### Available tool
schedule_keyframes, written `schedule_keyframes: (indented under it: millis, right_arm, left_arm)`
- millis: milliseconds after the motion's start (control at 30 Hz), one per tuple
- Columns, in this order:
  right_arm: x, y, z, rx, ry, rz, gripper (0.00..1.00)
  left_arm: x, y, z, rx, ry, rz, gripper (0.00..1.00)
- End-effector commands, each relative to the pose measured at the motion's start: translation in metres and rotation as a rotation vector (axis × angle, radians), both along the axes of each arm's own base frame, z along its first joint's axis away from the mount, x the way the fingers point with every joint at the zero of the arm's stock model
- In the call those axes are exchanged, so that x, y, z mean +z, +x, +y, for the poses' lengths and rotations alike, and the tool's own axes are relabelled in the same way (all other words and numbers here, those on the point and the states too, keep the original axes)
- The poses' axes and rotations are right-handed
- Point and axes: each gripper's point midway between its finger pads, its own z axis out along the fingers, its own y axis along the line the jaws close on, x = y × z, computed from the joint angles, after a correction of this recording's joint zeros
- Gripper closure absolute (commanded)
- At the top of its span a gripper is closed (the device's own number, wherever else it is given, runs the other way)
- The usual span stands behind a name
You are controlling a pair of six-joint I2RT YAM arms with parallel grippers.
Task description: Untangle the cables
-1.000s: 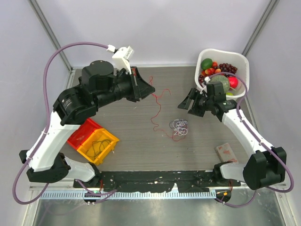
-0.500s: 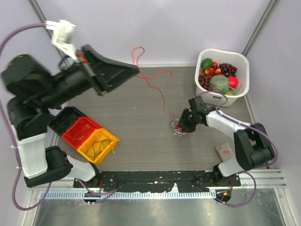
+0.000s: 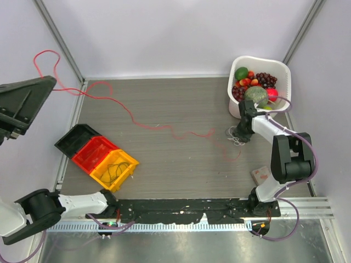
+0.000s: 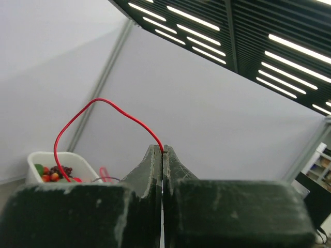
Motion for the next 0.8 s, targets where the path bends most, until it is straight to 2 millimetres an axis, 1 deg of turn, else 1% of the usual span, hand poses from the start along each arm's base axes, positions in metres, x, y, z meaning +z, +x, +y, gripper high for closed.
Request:
schedule_keyframes:
  millis: [0,33,67,100,133,200,233,267,333,367,400,467,567,600,700,767]
  right_arm:
    - [0.012,-0.009,-0.047,-0.055,-0.134,0.008,0.60]
    - [0.013,-0.013,-0.047,-0.047,-0.110,0.004,0.59]
    - [0.014,-0.011,-0.036,-0.001,-0.054,-0.007,0.55]
    - [0.017,-0.012,-0.029,0.025,-0.026,-0.020,0.53]
    - [0.019,-0.013,-0.018,0.063,0.032,-0.031,0.51]
    - [0.034,-0.014,-0.007,0.105,0.082,-0.076,0.48]
    - [0.038,-0.016,-0.004,0.126,0.088,-0.083,0.48]
    - [0.046,-0.018,0.006,0.158,0.131,-0.104,0.46]
    - [0.056,-0.023,0.016,0.209,0.168,-0.125,0.45]
    - [0.058,-0.027,0.020,0.237,0.174,-0.120,0.45]
    - [0.063,-0.029,0.024,0.257,0.187,-0.134,0.45]
    - [0.069,-0.036,0.029,0.294,0.195,-0.138,0.45]
    - [0.076,-0.045,0.032,0.327,0.190,-0.145,0.44]
    - [0.081,-0.047,0.034,0.342,0.190,-0.164,0.43]
    - [0.092,-0.051,0.041,0.377,0.208,-0.198,0.38]
    - [0.100,-0.050,0.045,0.393,0.226,-0.227,0.36]
  left_arm:
    - [-0.030,0.040,0.001,0.173,0.079,0.111,1.00]
    - [-0.036,0.046,-0.003,0.190,0.106,0.124,1.00]
    - [-0.043,0.052,-0.006,0.210,0.134,0.143,1.00]
    - [-0.051,0.060,-0.013,0.224,0.172,0.157,1.00]
    - [-0.061,0.069,-0.023,0.238,0.219,0.172,1.00]
    - [-0.087,0.090,-0.048,0.246,0.319,0.222,1.00]
    - [-0.102,0.100,-0.061,0.250,0.369,0.249,1.00]
    - [-0.117,0.111,-0.075,0.250,0.418,0.281,1.00]
    - [-0.148,0.130,-0.101,0.251,0.517,0.337,1.00]
    - [-0.162,0.142,-0.114,0.253,0.560,0.366,1.00]
    - [-0.173,0.150,-0.123,0.254,0.592,0.391,1.00]
    - [-0.181,0.163,-0.133,0.248,0.610,0.427,1.00]
    - [-0.173,0.174,-0.144,0.194,0.562,0.428,1.00]
    - [-0.169,0.177,-0.146,0.173,0.533,0.431,1.00]
    - [-0.172,0.194,-0.146,0.135,0.482,0.476,1.00]
    - [-0.176,0.206,-0.144,0.123,0.449,0.522,1.00]
